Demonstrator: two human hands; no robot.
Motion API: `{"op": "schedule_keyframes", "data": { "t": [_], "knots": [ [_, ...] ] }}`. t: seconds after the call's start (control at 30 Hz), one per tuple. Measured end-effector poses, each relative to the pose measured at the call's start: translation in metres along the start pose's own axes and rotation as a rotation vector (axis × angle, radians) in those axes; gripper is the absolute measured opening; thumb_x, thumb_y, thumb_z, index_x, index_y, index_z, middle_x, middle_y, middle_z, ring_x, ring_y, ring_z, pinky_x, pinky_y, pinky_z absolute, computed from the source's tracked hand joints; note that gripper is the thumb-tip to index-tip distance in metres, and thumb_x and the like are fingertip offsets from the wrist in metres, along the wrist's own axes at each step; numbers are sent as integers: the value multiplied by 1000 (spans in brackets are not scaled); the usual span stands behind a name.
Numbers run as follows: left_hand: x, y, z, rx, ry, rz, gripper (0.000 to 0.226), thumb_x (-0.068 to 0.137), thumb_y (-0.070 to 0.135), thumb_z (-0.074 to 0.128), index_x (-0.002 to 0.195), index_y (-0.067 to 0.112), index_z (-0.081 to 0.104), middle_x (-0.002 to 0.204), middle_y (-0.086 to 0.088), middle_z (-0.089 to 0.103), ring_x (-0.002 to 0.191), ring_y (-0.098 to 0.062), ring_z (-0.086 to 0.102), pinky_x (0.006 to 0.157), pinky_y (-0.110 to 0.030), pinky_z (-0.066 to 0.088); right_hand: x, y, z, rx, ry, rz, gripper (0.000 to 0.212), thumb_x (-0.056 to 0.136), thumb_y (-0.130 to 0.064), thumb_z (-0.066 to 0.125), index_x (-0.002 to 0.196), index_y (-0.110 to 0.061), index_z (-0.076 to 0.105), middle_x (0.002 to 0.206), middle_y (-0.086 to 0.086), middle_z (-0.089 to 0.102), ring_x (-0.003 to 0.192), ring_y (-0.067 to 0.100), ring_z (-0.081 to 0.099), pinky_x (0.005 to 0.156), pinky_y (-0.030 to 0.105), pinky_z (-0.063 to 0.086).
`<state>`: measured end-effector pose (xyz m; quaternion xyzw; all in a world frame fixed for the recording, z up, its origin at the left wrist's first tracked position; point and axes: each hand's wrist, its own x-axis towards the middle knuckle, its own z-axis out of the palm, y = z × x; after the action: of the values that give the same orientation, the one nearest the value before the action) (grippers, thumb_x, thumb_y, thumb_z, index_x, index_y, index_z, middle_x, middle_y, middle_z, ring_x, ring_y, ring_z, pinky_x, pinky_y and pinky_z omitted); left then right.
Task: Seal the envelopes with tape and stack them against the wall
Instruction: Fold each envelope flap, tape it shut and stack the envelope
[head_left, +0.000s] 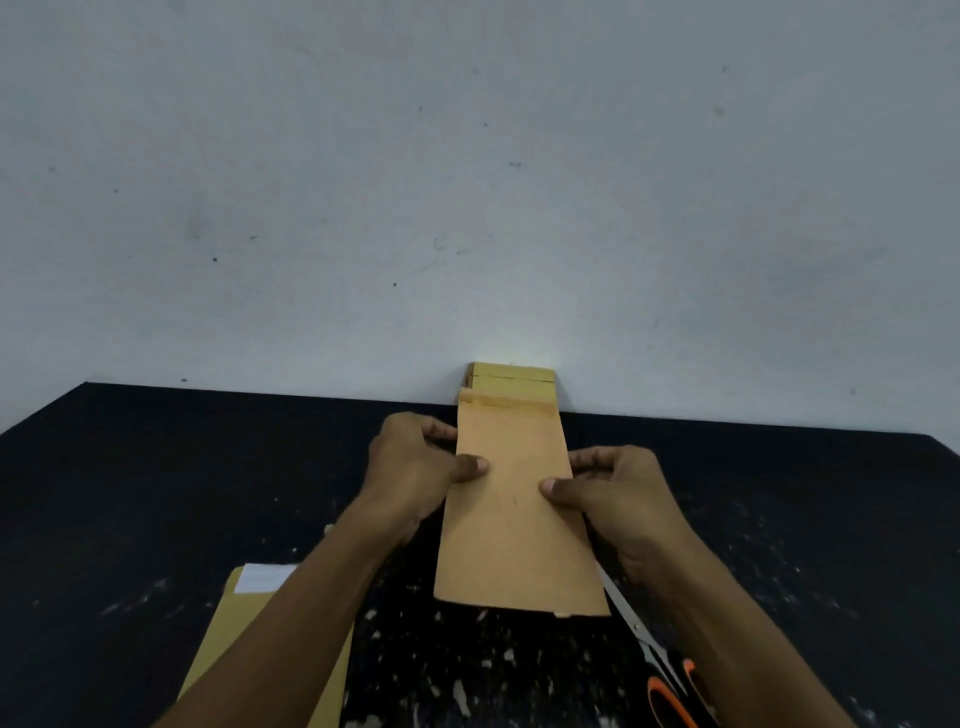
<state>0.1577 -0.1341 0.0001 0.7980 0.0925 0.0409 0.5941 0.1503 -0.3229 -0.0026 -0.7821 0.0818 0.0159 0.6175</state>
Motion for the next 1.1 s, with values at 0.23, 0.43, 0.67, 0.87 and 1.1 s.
{"op": "schedule_keyframes", "data": {
  "t": [0.23, 0.43, 0.67, 0.87, 1.1],
  "knots": [
    [74, -1, 25, 160, 68, 95, 46, 75, 17, 86, 115, 10, 64, 103, -7, 67, 90, -17, 65, 71, -25, 54, 80, 1, 13, -204, 131, -75, 20, 78, -13, 83, 89, -18, 66, 88, 6, 70, 83, 22, 70, 78, 44, 61],
    [97, -16, 39, 278, 97, 108, 48, 73, 25, 88, 113, 15, 64, 103, -4, 67, 93, -21, 65, 85, -46, 58, 100, 15, 19, -516, 174, -59, 47, 77, -37, 81, 116, -22, 61, 109, 0, 64, 96, 19, 64, 82, 41, 57],
    [87, -15, 34, 264, 129, 120, 60, 81, 29, 81, 131, 14, 51, 113, -7, 62, 99, -19, 61, 81, -32, 53, 87, 16, 18, -535, 177, -125, 53, 84, -36, 75, 129, -20, 53, 115, 1, 61, 104, 20, 60, 85, 40, 54],
    [45, -1, 3, 279, 105, 210, 34, 86, 27, 76, 115, 17, 63, 92, 1, 66, 84, -5, 61, 62, -10, 42, 44, 5, 23, -483, 174, -361, 31, 84, -29, 77, 112, -22, 66, 93, -4, 64, 86, 12, 62, 77, 37, 57],
    [-32, -18, -60, 399, 162, 171, 20, 85, 23, 77, 101, 17, 67, 84, 0, 68, 73, -8, 65, 59, -16, 48, -30, 6, 52, -446, -15, -451, 8, 84, -20, 76, 85, -28, 72, 74, -13, 67, 70, 1, 62, 64, 15, 52]
  ]
}}
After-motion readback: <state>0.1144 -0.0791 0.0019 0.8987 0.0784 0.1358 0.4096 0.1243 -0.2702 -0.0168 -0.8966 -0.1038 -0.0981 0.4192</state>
